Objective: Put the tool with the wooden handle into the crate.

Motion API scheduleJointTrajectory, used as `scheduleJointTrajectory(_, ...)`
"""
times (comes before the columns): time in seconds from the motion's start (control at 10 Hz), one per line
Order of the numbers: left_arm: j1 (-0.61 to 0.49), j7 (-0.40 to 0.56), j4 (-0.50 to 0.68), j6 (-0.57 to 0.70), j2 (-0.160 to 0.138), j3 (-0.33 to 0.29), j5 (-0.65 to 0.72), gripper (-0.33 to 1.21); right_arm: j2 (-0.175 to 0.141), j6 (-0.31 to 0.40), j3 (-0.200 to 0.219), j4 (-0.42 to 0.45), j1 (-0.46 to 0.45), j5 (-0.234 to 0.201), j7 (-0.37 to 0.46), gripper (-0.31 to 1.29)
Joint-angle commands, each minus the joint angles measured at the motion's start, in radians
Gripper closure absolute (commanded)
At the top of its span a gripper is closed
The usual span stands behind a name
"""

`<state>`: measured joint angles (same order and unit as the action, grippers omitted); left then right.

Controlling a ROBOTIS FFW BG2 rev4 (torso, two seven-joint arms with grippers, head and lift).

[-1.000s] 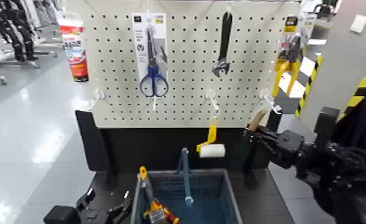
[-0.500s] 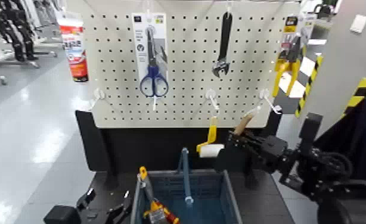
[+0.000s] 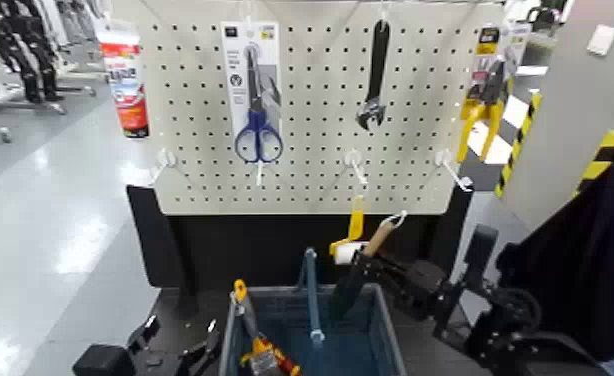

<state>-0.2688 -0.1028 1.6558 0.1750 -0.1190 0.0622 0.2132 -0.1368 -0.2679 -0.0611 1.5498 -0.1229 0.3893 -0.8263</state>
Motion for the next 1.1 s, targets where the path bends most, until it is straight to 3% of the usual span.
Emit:
scheduleJointTrajectory(0.1,0.002,-0.003,-0.004,0.001,-0.001,0.001,0.000,0.15,0.016,0.039,-0.023,-0.088,0.006,0.025,0.010,1.27)
scheduleJointTrajectory(0.5,0.005,-0.005,-0.005,0.003,-0.001,0.002,0.000,0.15,0.014,0.021,-0.045,-0.165,-0.004,0.020,0.013,1.27)
scheduleJointTrajectory(1.0,0.003,-0.005,-0.007,0.006,0.001,0.002,0.000,0.15,0.014,-0.004,-0.060,-0.175,-0.007,-0.012,0.015,1.26)
scheduleJointTrajectory(1.1,0.003,-0.005,-0.007,0.008,0.001,0.002,0.000,0.15,0.014,-0.011,-0.060,-0.171,-0.009,-0.023,0.015,1.18)
